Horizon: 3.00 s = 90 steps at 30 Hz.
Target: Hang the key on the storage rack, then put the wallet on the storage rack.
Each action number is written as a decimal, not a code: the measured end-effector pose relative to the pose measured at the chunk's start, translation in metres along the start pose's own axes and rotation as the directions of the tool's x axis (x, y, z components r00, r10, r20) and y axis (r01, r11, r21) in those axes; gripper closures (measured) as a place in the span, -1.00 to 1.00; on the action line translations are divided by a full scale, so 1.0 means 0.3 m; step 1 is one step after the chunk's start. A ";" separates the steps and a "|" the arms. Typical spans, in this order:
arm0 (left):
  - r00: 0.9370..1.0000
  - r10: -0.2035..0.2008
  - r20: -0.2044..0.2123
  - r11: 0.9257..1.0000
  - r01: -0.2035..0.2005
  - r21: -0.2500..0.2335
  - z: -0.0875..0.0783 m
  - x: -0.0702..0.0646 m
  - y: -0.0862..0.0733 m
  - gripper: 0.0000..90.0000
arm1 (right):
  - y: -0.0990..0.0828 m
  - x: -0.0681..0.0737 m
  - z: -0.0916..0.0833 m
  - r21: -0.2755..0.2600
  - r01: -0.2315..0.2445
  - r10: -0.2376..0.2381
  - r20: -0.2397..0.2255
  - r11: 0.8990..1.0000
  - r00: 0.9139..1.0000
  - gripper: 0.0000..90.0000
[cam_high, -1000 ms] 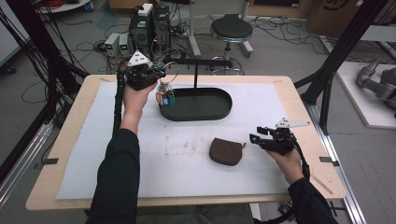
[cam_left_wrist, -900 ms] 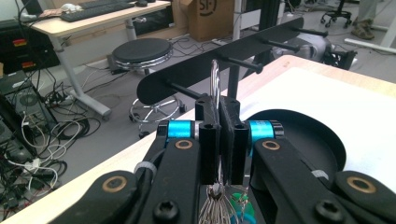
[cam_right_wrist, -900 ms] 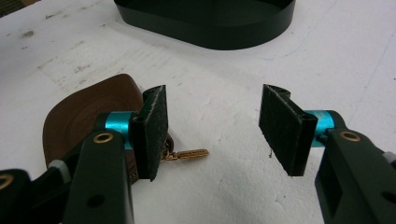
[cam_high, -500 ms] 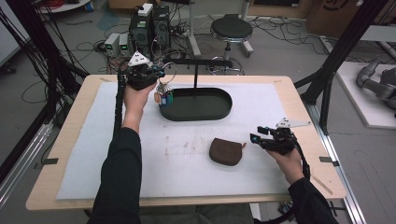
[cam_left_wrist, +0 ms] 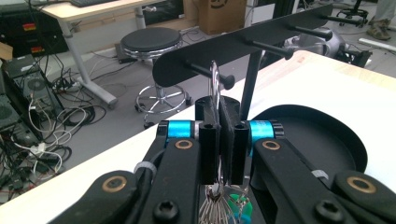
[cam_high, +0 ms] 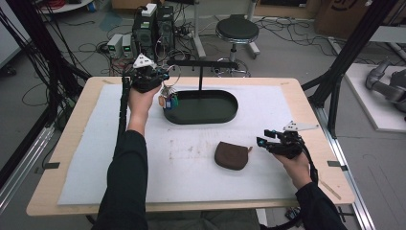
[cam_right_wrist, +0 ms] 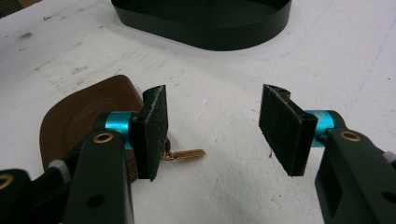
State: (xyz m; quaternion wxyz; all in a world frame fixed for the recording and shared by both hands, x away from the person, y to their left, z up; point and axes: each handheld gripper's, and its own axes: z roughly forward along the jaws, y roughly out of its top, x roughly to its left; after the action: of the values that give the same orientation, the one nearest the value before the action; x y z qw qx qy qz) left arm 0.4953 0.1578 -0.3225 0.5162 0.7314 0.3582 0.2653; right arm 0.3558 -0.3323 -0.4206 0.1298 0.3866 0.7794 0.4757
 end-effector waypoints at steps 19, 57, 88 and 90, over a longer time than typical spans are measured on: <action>0.999 -0.030 -0.013 1.000 0.030 0.006 0.012 0.005 -0.010 0.91 | 0.001 0.000 0.003 -0.001 0.004 -0.004 0.000 1.000 1.000 -0.03; 0.997 0.034 0.065 0.999 -0.032 -0.033 -0.272 -0.140 -0.117 -0.29 | 0.000 0.005 0.007 0.014 0.007 -0.007 0.018 1.000 1.000 -0.04; 1.000 -0.018 0.010 1.000 0.018 -0.020 -0.520 -0.192 -0.443 -0.51 | -0.004 -0.001 -0.008 0.002 -0.007 0.007 0.028 1.000 1.000 -0.11; 1.000 -0.017 0.006 0.999 0.017 -0.027 -0.517 -0.194 -0.445 -0.51 | -0.006 -0.001 -0.007 0.008 -0.006 0.006 0.026 1.000 1.000 -0.11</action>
State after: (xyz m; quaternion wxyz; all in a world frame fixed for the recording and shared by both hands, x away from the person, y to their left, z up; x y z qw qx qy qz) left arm 0.3093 0.2271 -0.3990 0.5293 0.7220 0.3593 0.2636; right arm 0.3540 -0.3342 -0.4211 0.1371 0.3958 0.7782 0.4680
